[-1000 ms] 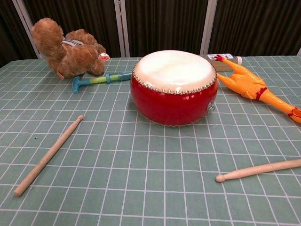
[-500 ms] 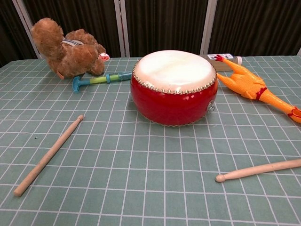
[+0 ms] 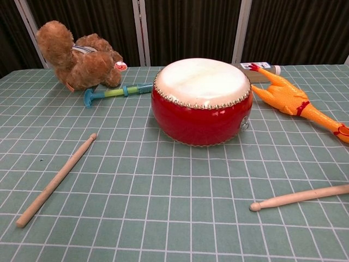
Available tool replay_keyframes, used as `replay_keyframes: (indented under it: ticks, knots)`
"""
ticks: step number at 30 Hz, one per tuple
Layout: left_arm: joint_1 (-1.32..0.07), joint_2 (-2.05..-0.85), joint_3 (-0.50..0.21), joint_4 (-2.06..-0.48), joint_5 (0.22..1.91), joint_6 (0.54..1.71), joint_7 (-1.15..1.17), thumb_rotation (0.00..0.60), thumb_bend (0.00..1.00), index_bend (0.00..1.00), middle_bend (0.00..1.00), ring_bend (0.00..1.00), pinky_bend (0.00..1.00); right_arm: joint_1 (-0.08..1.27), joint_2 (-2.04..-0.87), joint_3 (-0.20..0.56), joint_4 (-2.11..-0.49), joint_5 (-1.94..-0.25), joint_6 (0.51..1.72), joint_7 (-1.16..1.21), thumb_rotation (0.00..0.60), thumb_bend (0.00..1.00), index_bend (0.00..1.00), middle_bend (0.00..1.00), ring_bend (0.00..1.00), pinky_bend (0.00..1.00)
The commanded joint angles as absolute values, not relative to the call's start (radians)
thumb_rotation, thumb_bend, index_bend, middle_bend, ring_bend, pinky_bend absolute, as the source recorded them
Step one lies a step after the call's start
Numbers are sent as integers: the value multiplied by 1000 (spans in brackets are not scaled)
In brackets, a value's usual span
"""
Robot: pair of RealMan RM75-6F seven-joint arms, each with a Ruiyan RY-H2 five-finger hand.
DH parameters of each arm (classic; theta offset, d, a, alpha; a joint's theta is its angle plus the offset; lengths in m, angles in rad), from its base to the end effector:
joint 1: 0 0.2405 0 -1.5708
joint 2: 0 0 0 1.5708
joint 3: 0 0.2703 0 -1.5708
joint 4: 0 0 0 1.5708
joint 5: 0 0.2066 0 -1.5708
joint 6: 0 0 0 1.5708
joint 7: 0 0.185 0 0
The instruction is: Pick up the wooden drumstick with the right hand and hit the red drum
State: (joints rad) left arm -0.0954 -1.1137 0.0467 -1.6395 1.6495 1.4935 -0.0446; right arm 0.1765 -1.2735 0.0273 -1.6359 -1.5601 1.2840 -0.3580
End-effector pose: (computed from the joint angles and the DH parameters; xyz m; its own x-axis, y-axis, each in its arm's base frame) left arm -0.2985 0.2028 0.1424 0.3500 0.0937 0.9320 0.9294 -0.1590 -0.3331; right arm -0.2811 -0.2375 0.0729 0.5812 -0.1437 0.8009 -0.8071 -0.2268 0.5451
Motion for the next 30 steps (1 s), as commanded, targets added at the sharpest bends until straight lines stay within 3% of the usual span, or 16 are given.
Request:
replay_keyframes:
  ticks: [1,13,30]
  knots:
    - [-96,-1113,47,-1639,1649,1492,-47,600,0,0,0,0,0,201,-1333,17,-1603,-1547,1241,-412,600,274,368,1000,1000,923]
    - [-100,-1111,48,-1640,1649,1486,-52,600,0,0,0,0,0,229,-1454,31,-1518,-1484,1197,-458,600,370,440,1000,1000,923]
    - [-100,-1111,48,-1641,1646,1484,-53,600,0,0,0,0,0,246,-1550,39,-1396,-1401,1160,-455,600,413,468,1000,1000,923]
